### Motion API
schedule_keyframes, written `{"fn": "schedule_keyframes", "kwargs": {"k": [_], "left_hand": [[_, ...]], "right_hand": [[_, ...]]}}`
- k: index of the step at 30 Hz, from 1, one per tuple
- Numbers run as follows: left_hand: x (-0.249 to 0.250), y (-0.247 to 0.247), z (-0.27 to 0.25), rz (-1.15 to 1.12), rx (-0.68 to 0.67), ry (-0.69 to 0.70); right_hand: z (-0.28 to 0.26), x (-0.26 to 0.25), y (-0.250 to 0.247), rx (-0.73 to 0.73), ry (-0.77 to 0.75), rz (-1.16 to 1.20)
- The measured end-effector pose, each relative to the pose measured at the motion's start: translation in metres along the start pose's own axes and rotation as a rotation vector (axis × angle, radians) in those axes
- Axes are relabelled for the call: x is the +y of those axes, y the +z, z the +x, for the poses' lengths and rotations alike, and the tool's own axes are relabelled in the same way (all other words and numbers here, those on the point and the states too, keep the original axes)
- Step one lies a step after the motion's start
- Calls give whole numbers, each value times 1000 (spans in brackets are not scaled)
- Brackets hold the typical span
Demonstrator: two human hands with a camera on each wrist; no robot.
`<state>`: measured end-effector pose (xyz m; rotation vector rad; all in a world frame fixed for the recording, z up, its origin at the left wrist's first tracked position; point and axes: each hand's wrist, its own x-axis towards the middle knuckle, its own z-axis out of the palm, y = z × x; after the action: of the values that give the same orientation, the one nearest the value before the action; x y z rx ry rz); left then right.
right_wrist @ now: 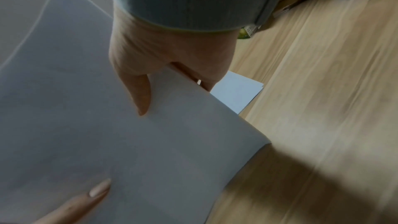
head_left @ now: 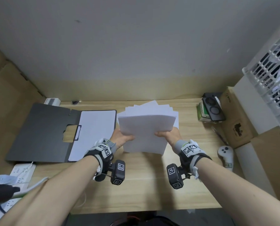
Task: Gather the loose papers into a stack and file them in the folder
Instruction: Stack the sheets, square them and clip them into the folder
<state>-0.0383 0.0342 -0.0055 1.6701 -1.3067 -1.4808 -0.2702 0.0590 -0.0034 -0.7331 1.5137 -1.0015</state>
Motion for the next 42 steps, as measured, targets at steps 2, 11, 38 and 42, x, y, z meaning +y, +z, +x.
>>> {"fn": "schedule_keyframes", "kwargs": {"k": [2,11,38,42], "left_hand": [[-6,1,-1,-9,-30,-20],[-53,-6,-7,39,-155,-232],[-154,-228,94,816,266,-266],[-167,-235,128,935,177,-250]], "right_hand": [[1,6,0,25,24,15],[20,44,9,-22,194,-89],[84,57,229,76,183,-409],[90,59,255,128,198,-468]]}}
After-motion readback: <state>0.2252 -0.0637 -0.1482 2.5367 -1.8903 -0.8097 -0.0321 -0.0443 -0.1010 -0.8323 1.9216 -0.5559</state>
